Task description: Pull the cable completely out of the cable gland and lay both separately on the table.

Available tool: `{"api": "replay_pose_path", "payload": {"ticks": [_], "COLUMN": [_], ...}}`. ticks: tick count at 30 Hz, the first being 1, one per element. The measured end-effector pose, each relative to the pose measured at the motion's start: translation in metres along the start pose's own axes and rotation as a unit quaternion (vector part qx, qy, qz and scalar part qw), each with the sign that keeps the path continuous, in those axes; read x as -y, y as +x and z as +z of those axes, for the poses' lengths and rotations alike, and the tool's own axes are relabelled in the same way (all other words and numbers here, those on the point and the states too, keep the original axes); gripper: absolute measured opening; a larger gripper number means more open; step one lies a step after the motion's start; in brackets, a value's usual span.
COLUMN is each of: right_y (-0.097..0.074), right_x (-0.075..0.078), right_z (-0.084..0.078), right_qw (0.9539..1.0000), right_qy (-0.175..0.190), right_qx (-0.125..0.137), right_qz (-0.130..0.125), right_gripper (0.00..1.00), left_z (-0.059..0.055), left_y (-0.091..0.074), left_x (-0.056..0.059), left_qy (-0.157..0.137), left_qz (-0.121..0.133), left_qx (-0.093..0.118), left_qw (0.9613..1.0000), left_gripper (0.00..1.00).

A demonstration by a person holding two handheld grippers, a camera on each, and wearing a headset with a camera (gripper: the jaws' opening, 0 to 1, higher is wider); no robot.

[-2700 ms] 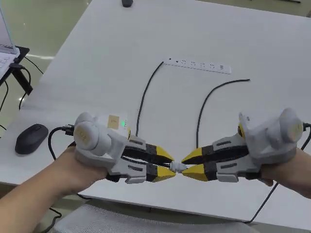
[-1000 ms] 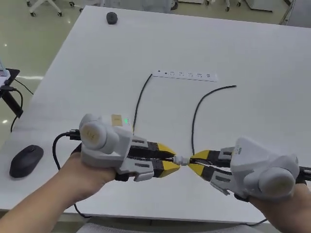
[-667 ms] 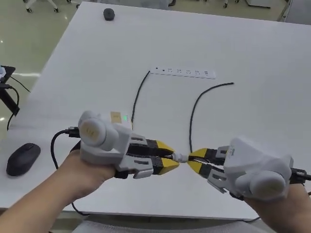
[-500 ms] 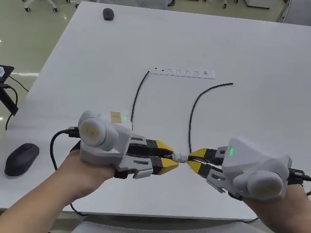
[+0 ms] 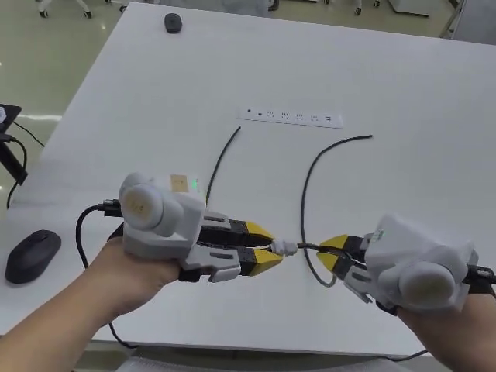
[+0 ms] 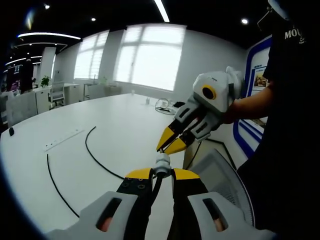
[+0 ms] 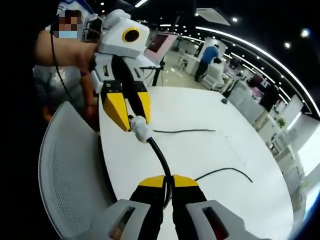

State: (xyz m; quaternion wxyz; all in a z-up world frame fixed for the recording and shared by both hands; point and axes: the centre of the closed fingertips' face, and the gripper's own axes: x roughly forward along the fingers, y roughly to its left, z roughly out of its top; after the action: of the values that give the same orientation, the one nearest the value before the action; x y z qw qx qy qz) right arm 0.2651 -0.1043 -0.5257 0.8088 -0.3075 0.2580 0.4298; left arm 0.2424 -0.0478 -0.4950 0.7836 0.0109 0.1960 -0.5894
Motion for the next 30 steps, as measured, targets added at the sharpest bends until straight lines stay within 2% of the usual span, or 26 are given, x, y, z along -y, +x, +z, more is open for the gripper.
{"api": "replay_pose_path", "payload": {"ticks": [2,4,5,7,10,12,15,18,22,30], "right_y": [0.000,0.001,0.001,0.003,0.006,0.007,0.008,0.010,0.008,0.004], "right_x": [0.004,0.006,0.008,0.009,0.010,0.013,0.016,0.019,0.020,0.017], "right_z": [-0.003,-0.008,-0.010,-0.017,-0.030,-0.036,-0.050,-0.065,-0.070,-0.067], "right_qw": [0.9999,0.9992,0.9976,0.9951,0.9909,0.9902,0.9831,0.9787,0.9748,0.9795], "right_qy": [0.011,0.040,0.069,0.099,0.134,0.139,0.182,0.201,0.218,0.197], "right_qx": [-0.002,-0.003,0.005,0.004,0.002,-0.002,-0.007,-0.024,-0.029,-0.022], "right_qz": [-0.004,-0.006,-0.009,-0.006,-0.008,-0.014,-0.024,-0.034,-0.036,-0.037], "right_gripper": [0.00,0.00,0.00,0.00,0.00,0.00,0.00,0.00,0.00,0.00], "left_z": [0.000,0.000,0.002,0.002,0.000,0.000,0.000,-0.001,-0.001,-0.002], "left_y": [0.000,-0.001,-0.001,-0.001,-0.001,-0.001,-0.001,0.000,0.001,0.002], "left_x": [-0.001,-0.001,-0.002,-0.001,0.001,0.002,0.001,0.002,0.003,0.001], "left_qy": [0.000,0.001,0.005,-0.001,0.001,0.002,0.001,0.000,-0.002,-0.002], "left_qz": [0.001,0.003,0.007,0.005,0.005,0.004,0.006,0.006,0.008,0.012], "left_qx": [0.000,0.000,0.004,0.006,0.002,0.001,0.001,-0.001,-0.004,-0.007], "left_qw": [1.0000,1.0000,1.0000,1.0000,1.0000,1.0000,1.0000,1.0000,1.0000,0.9999], "left_gripper": [0.15,0.15,0.15,0.15,0.15,0.15,0.15,0.15,0.15,0.15]}}
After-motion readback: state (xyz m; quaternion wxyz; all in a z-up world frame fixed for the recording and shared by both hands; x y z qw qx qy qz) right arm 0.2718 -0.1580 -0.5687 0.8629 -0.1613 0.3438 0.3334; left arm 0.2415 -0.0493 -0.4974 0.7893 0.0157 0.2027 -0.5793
